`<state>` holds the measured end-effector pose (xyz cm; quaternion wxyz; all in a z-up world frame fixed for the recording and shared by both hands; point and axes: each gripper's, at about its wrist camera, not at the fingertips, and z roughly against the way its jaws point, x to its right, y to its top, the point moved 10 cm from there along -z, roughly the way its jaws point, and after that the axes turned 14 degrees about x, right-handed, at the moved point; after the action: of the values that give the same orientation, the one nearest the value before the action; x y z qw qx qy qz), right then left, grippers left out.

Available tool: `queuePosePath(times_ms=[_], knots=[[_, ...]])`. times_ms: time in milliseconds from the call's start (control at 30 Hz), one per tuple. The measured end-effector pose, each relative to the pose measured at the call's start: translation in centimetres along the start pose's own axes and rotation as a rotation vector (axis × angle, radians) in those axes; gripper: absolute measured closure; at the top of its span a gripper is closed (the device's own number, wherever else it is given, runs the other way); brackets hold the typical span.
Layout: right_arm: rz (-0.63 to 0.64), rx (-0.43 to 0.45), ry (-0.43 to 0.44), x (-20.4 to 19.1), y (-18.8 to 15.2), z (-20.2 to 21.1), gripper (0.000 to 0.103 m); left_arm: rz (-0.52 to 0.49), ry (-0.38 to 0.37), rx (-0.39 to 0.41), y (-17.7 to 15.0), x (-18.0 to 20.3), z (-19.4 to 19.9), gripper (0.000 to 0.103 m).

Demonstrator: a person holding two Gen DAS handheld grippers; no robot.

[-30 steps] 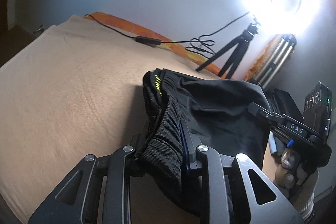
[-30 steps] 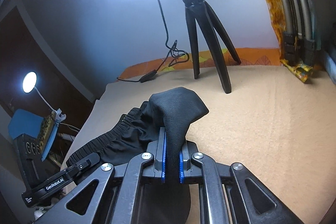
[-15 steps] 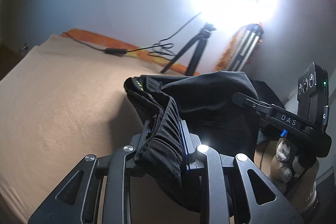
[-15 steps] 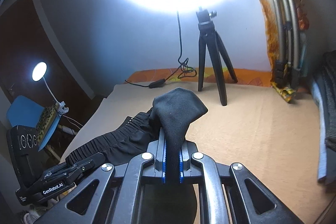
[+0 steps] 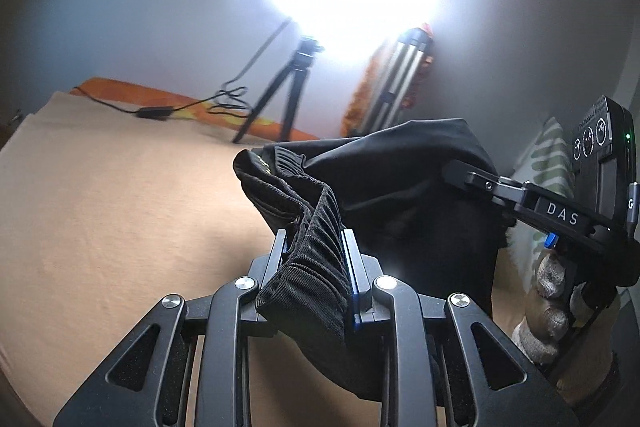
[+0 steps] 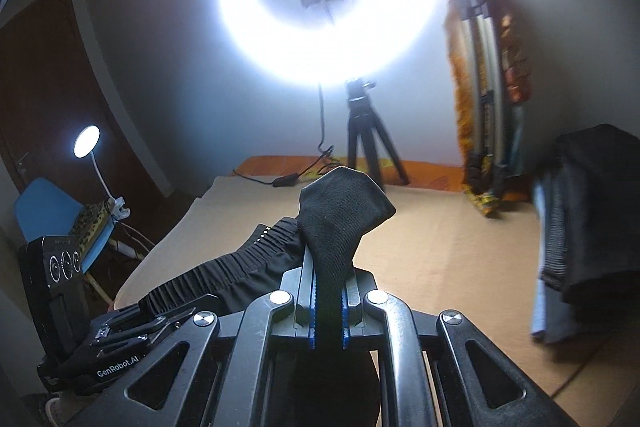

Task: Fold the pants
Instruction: 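Lift the folded pants with both grippers and carry them onto the clothes stack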

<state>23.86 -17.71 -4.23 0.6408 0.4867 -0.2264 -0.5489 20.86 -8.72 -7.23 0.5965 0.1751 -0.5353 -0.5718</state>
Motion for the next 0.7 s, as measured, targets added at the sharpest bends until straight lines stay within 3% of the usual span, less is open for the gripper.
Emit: queuePosePath(times_ms=[433, 700], knots=[[0.008, 0.05, -0.095, 5.8, 2.4, 6.2, 0.097, -0.003, -0.136, -0.006, -1.0, 8.6, -2.7, 0.081], [0.038, 0.095, -0.155, 9.3, 6.5, 9.0, 0.097, -0.048, -0.197, 0.023, 1.1, 14.1, -5.0, 0.081]])
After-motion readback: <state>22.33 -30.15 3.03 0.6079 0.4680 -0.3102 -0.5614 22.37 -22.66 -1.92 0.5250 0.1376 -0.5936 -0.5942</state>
